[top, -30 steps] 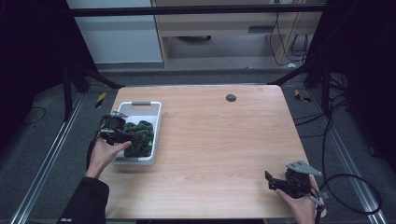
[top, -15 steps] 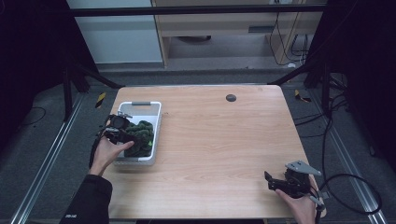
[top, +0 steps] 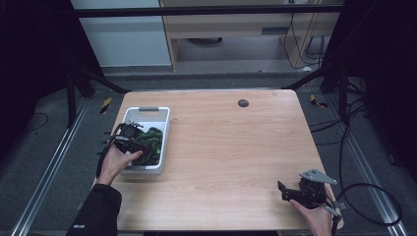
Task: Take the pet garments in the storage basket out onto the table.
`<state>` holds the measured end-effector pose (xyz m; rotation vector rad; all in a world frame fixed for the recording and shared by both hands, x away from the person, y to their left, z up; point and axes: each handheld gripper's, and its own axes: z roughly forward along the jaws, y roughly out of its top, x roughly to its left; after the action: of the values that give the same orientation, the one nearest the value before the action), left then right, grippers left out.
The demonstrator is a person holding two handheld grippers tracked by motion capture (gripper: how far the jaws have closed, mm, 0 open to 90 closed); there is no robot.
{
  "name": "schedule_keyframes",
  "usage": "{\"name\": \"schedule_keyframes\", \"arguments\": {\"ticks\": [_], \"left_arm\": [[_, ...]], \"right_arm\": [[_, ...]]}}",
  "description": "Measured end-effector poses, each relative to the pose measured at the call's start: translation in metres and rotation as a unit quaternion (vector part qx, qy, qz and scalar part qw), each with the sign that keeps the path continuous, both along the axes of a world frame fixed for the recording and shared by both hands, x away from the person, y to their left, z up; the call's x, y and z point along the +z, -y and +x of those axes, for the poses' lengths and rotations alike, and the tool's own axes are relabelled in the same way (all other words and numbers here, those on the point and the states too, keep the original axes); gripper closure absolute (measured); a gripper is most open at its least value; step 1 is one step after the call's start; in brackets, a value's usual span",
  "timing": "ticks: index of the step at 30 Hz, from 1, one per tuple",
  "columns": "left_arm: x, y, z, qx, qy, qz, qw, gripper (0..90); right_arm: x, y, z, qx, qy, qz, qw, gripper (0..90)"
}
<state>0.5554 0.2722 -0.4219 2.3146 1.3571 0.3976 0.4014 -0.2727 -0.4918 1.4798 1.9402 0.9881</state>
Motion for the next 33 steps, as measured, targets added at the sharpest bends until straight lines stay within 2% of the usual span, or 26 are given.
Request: {"name": "schedule_keyframes", "arguments": {"ticks": [2, 4, 7, 8, 9, 11, 16, 23, 28, 33], "left_arm": [[-0.001, 0.001, 0.000, 0.001, -0.005, 0.005, 1.0000, 57.1], [-0.001, 0.001, 0.001, 0.000, -0.012, 0.011, 0.9999, 59.1], [-0.001, 0.001, 0.001, 0.001, -0.020, 0.009, 0.9998, 68.6], [-0.001, 0.002, 0.000, 0.004, -0.019, 0.005, 0.9998, 74.9], [-0.001, 0.002, 0.000, 0.004, -0.019, 0.005, 0.9998, 76.2], [0.000, 0.003, -0.001, 0.005, -0.022, 0.000, 0.9998, 77.3], [0.007, 0.002, -0.007, 0.004, -0.012, -0.007, 0.9999, 79.7], [0.023, -0.001, -0.019, 0.001, 0.011, -0.013, 0.9999, 80.3], [0.040, -0.004, -0.027, -0.003, 0.034, -0.017, 0.9993, 80.4], [0.048, -0.007, -0.030, -0.001, 0.044, -0.021, 0.9988, 80.5]], "right_arm": [[0.000, 0.000, 0.000, 0.000, -0.001, 0.001, 1.0000, 6.7], [0.000, 0.000, 0.000, 0.000, -0.001, 0.001, 1.0000, 6.7], [0.000, 0.000, 0.000, 0.000, -0.002, 0.001, 1.0000, 6.6], [0.000, 0.000, 0.000, 0.000, -0.001, 0.000, 1.0000, 6.6], [0.000, 0.000, 0.000, 0.000, -0.001, 0.000, 1.0000, 6.6], [0.000, 0.000, 0.000, 0.001, -0.001, 0.000, 1.0000, 6.6], [0.001, 0.000, 0.000, 0.001, -0.001, 0.001, 1.0000, 6.7], [0.000, 0.000, 0.000, 0.001, -0.003, -0.003, 1.0000, 6.7], [0.000, -0.001, 0.000, 0.002, -0.003, -0.004, 1.0000, 6.7], [0.000, -0.001, 0.000, 0.002, -0.002, -0.004, 1.0000, 6.7]]}}
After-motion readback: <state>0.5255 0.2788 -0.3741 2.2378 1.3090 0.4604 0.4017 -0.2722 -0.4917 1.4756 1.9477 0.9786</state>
